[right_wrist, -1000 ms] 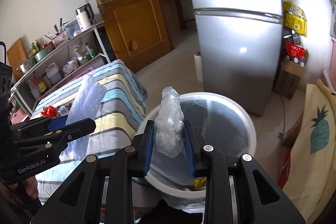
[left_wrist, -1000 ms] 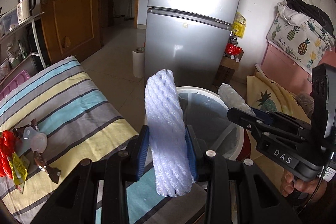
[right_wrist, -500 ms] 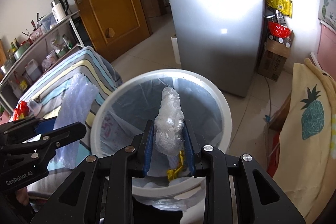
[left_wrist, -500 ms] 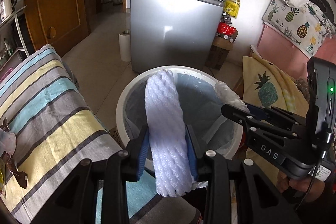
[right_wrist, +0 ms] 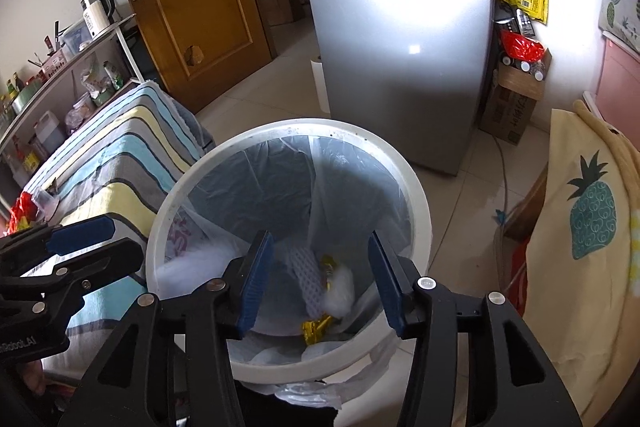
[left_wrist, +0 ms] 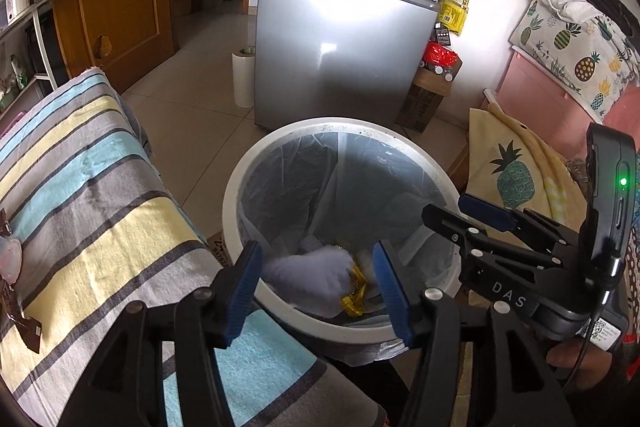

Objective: Collect trash
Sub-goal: 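Carry both items over the bin and open both tools to drop them, then move both tools back over the table toward the brown wrapper and cup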

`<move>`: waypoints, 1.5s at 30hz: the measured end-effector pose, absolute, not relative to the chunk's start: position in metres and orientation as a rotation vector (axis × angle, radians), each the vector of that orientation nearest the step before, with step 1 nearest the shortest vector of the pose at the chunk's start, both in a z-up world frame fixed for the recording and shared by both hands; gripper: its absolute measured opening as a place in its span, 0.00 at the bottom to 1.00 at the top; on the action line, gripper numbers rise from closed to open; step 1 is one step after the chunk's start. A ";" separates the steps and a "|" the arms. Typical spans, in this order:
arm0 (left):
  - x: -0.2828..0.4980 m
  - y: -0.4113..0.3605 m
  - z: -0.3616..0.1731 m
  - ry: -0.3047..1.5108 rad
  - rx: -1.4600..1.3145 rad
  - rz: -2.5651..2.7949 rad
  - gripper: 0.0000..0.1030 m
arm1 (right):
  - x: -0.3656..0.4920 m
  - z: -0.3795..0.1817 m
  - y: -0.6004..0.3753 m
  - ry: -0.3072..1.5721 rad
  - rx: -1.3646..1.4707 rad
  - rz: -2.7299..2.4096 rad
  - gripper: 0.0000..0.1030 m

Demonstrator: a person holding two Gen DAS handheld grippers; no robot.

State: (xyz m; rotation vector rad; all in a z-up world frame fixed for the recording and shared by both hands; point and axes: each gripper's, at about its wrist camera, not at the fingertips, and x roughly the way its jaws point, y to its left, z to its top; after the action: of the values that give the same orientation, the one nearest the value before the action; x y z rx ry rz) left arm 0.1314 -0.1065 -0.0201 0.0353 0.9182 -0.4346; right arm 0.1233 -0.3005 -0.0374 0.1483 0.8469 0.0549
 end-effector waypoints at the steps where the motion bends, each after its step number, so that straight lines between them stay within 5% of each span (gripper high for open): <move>1: 0.131 -0.105 -0.020 0.918 0.033 -0.434 0.58 | 0.122 -0.037 -0.300 0.843 0.152 0.055 0.50; 45: 0.063 0.063 0.027 0.721 -0.102 -0.091 0.68 | 0.093 0.024 -0.164 0.674 0.072 0.314 0.53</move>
State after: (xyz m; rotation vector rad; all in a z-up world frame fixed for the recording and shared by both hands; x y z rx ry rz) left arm 0.0633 0.0634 0.0272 -0.1018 0.7207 -0.0915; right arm 0.0930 -0.1644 0.0241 0.0719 0.6737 0.3135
